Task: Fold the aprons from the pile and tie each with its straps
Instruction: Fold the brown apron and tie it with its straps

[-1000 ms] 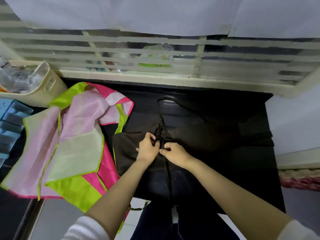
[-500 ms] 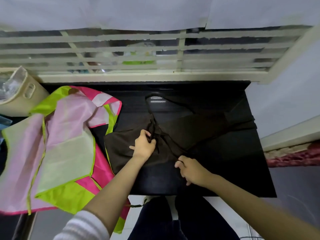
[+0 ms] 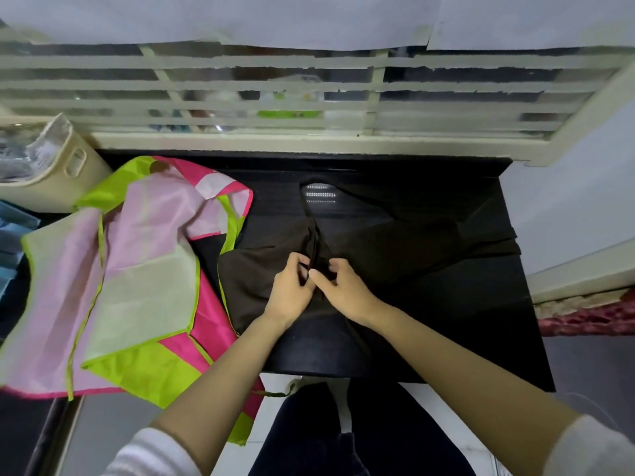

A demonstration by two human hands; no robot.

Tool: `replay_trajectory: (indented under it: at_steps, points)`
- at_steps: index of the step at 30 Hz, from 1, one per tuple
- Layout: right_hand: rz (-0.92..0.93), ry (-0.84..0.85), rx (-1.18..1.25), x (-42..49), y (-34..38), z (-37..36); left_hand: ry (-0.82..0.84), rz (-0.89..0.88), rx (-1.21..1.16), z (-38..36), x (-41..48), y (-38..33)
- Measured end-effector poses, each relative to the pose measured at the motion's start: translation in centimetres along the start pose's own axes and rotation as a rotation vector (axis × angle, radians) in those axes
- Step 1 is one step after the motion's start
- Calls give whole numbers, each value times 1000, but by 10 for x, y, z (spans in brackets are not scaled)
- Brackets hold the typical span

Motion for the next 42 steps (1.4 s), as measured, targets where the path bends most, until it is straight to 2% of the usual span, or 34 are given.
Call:
replay_trajectory:
  at_steps: [3,6,9,12,15,20,23,25,28,30,32,36,40,42]
  points:
    - [-207,44,108,19,-9,-13,63,-114,32,-2,-16,2]
    - [-211,16,4,30,-16,-15,51,-150,111,-1,-29,14]
    - [-171,-25,-66,37,-16,-12,-1,-94,318,6,-43,26]
    - [-82,2,66,27,3,-9,-26,-37,495,12,-51,41]
    - [88,3,187,7,31,2,-81,20,517,17,-51,47]
    - [251,-174,342,-19,48,45,-145,12,526,12,-43,33]
    - [297,-326,351,-26,36,76,-219,-4,455,-1,-38,24]
    - [286,-413,227,-29,19,94,-262,47,261,-12,-35,17]
    - [138,-445,28,-30,-14,109,-213,347,-191,-26,-24,8]
    - [-6,-393,-55,-26,-38,111,-158,453,-392,-34,-16,3]
    - [-113,-361,-101,-25,-55,111,-151,401,-404,-37,-9,-1]
    - [-187,-405,-43,-24,-61,113,-220,171,-335,-20,-3,-21]
    - [-201,-396,51,-13,-51,103,-392,-176,91,21,-7,-22]
    - [-154,-383,82,-7,-41,94,-403,-192,343,43,-14,-7]
Point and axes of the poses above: each hand's wrist, its own x-axis towards the middle knuckle, its own z-axis out of the back of the hand, y = z × x, the point moved 2 cm from there along x, towards the middle knuckle, and after that the axes turned 8 degrees about x, right-handed, at the moved point
